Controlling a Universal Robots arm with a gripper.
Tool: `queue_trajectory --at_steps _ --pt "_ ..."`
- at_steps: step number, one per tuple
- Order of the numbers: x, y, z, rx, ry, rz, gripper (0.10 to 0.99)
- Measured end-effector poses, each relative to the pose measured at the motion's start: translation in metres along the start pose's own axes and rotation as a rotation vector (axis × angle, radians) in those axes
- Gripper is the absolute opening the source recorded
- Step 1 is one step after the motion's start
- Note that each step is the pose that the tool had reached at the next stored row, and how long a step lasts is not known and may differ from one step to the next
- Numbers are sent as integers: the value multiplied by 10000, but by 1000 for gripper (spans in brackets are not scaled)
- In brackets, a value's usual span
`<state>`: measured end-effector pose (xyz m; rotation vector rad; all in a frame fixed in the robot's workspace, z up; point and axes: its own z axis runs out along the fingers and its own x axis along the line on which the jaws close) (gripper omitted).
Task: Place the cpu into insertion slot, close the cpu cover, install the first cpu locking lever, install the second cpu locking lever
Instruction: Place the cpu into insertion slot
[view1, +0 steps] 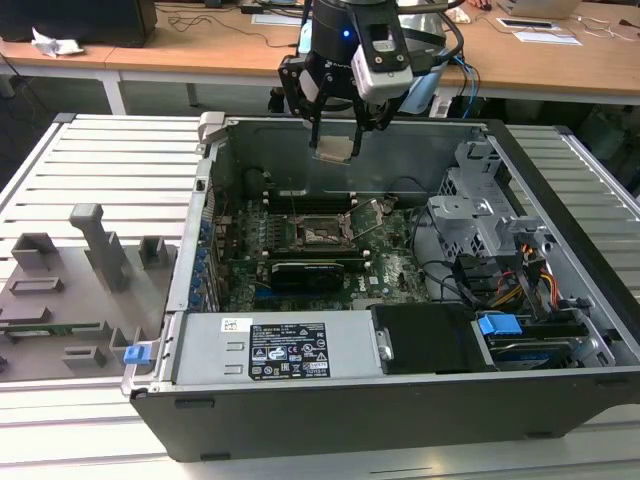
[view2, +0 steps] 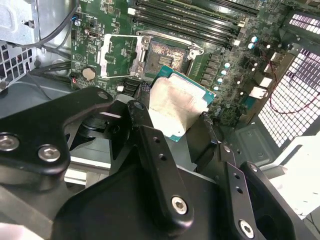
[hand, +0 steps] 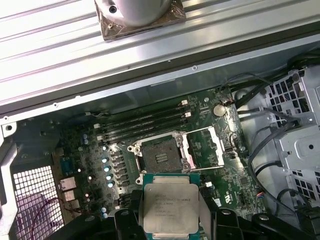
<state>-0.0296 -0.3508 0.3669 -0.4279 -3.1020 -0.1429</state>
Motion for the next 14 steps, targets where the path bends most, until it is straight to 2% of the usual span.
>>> queue_trajectory --at_steps 14 --pt "0 0 0 -7 -30 338 533"
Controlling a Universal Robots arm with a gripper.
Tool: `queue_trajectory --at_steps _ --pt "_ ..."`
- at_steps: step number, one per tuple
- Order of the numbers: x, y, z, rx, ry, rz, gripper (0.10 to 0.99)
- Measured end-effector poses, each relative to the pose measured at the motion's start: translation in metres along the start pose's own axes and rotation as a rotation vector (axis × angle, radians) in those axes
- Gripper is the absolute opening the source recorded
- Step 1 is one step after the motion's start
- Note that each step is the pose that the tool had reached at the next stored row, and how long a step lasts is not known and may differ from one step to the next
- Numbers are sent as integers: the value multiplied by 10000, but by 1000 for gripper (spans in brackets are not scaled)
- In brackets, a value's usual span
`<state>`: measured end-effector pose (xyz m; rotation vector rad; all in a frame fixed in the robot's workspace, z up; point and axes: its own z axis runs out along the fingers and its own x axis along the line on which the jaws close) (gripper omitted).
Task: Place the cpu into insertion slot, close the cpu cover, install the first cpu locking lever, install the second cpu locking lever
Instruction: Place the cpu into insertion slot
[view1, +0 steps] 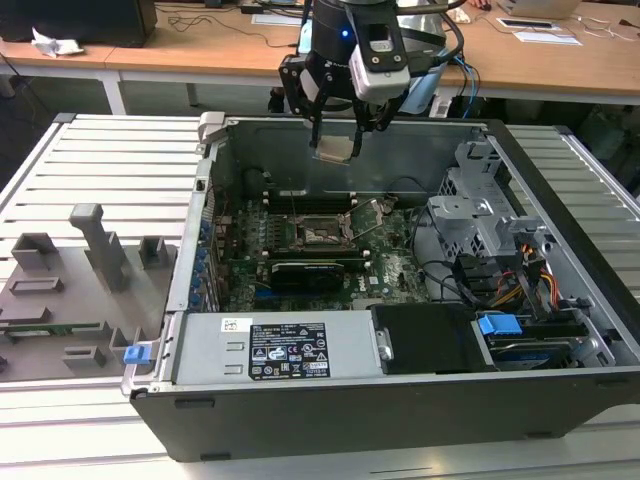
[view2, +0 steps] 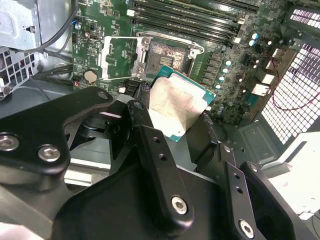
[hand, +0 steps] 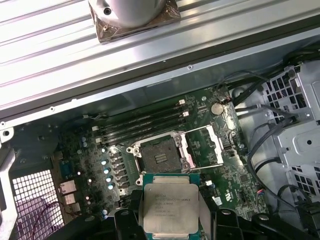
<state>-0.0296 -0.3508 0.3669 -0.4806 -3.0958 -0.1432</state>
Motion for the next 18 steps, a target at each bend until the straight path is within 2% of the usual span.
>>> queue_trajectory --at_steps 18 --pt "0 0 0 -10 -47 524 533"
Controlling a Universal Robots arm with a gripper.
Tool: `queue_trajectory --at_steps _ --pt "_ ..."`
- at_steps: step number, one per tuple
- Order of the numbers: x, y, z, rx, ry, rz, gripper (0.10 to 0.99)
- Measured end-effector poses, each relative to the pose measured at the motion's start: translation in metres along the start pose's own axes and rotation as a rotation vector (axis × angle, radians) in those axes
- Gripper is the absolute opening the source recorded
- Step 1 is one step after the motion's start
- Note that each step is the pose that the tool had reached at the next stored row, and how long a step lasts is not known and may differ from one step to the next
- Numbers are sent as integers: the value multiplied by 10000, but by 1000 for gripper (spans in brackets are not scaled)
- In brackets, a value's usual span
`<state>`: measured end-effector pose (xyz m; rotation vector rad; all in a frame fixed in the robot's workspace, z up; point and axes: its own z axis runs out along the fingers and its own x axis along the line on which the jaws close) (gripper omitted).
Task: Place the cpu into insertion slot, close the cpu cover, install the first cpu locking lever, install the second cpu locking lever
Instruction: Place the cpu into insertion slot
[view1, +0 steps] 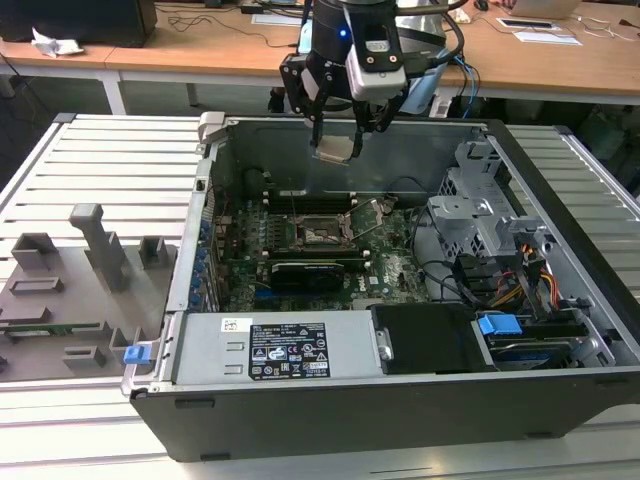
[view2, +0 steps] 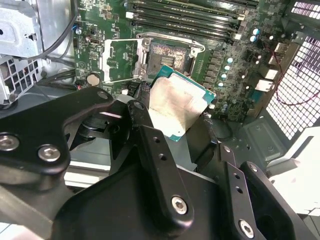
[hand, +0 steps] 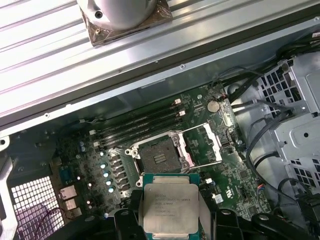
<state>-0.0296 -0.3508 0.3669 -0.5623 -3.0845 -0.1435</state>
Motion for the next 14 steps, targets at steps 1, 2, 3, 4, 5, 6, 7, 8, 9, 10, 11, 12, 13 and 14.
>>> queue_trajectory --at_steps 1,2,3,4,5,6,7,8,9,10,11,12,13,14 --pt "0 0 0 -1 -2 22 533" --pt "0 0 0 -1 -3 42 533" --pt "0 0 0 -1 -6 64 533" --pt "0 0 0 -2 -9 101 533" --pt "0 0 0 -3 -12 138 533" --pt "1 0 0 -3 -16 185 533" --pt "1 0 0 -4 -20 224 533" --pt "1 0 0 -6 -24 276 533" --pt "1 0 0 -8 -31 350 533" --pt "1 0 0 -8 -34 380 533" --pt "1 0 0 -9 -37 420 533" --pt "1 0 0 -9 -40 455 533" --pt "1 0 0 -10 -44 495 533" --pt "1 0 0 -11 -48 540 533"
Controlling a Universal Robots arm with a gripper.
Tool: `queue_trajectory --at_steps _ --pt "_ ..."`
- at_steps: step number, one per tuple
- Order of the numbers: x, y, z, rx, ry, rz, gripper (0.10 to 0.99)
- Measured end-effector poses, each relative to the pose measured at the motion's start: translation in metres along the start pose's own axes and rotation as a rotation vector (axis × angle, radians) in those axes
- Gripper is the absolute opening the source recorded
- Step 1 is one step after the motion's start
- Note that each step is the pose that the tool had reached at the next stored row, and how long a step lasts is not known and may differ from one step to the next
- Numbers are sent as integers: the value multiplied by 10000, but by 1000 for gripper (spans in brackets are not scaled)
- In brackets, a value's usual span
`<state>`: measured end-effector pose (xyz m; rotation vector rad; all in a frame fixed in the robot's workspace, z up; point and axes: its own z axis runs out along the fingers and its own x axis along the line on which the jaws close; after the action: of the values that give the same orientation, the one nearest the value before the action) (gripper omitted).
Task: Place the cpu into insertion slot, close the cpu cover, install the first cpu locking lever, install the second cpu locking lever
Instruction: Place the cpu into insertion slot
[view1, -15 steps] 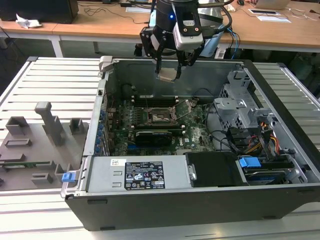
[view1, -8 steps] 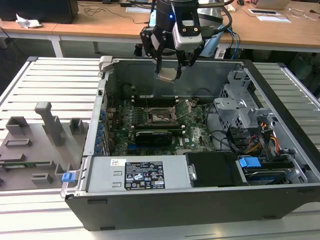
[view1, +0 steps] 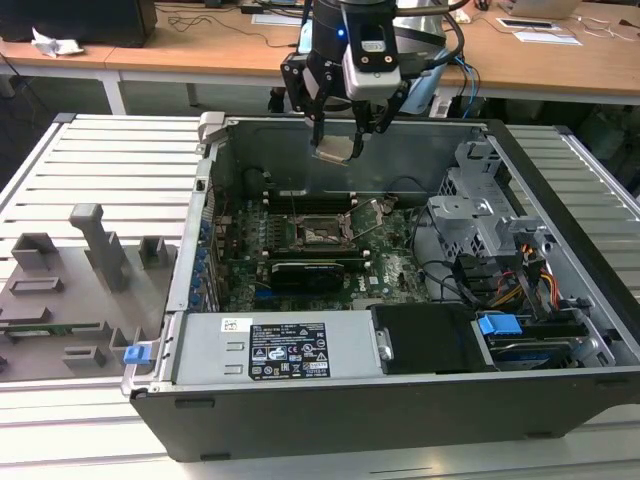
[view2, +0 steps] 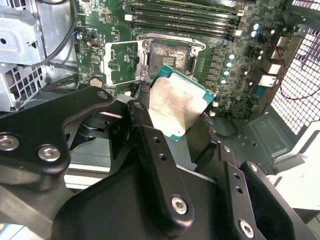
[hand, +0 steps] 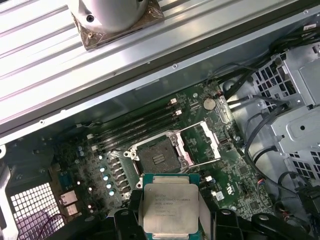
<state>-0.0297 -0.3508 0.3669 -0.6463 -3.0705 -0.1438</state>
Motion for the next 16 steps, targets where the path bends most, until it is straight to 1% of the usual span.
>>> queue_trajectory --at_steps 16 --pt "0 0 0 -12 -55 616 533"
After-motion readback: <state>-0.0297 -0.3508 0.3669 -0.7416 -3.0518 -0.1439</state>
